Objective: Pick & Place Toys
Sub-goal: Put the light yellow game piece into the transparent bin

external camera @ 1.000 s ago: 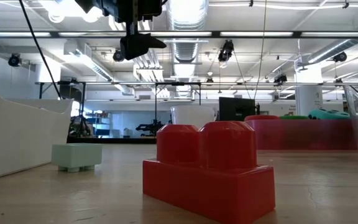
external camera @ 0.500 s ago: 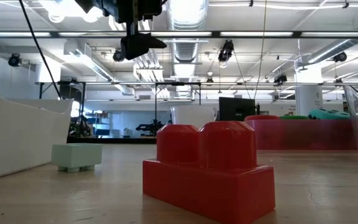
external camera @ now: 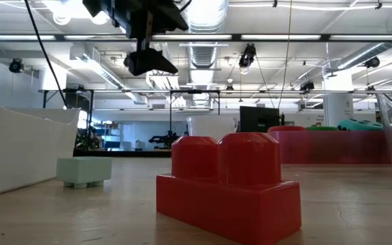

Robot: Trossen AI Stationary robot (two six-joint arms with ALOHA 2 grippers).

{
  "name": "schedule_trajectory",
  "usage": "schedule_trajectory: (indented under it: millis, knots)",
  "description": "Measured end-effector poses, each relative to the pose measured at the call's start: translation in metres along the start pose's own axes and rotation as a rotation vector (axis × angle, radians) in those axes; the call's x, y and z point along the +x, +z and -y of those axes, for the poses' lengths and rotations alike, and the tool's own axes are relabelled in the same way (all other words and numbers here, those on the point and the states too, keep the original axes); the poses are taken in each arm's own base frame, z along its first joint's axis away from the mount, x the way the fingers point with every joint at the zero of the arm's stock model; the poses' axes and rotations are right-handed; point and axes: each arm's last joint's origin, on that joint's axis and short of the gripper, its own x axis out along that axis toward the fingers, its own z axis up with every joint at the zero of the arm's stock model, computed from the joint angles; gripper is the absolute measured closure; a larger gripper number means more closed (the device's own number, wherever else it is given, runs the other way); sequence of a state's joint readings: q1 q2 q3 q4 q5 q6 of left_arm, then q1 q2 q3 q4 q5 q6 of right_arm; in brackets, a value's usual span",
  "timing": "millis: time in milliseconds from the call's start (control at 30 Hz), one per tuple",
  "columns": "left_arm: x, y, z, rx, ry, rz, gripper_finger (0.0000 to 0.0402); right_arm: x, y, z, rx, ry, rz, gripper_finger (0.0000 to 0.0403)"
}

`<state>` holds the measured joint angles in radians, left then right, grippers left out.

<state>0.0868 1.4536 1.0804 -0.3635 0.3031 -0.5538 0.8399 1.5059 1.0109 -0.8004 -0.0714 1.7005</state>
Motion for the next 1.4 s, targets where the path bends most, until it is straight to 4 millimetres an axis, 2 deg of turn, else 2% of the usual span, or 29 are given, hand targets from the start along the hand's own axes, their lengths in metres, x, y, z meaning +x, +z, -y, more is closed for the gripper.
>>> schedule_trajectory:
  millis: [267,433,567,667,900,1100,1400]
  knots:
    - [0.035,0.004,-0.012,-0.019,0.084,-0.074,0.0011,-0.041,-0.003,-0.016,-0.032,-0.018,0.098,0.0066]
    - [0.059,0.008,-0.023,0.058,0.274,-0.149,0.0011,-0.068,-0.006,-0.024,-0.045,-0.007,0.224,0.0066]
    - [0.08,0.007,-0.034,0.124,0.36,-0.207,0.0011,-0.08,-0.007,-0.028,-0.046,0.025,0.318,0.0066]
    - [0.095,0.003,-0.042,0.118,0.38,-0.248,0.0011,-0.082,-0.007,-0.029,-0.028,0.046,0.368,0.0066]
    - [0.114,-0.007,-0.051,0.192,0.428,-0.296,0.0011,-0.078,-0.005,-0.027,-0.014,0.035,0.397,0.0066]
    - [0.123,-0.015,-0.044,0.284,0.487,-0.296,0.0011,-0.074,-0.005,-0.025,-0.006,0.023,0.409,0.0066]
    - [0.128,-0.016,-0.037,0.337,0.516,-0.243,0.0011,-0.072,-0.004,-0.024,-0.001,0.017,0.41,0.0066]
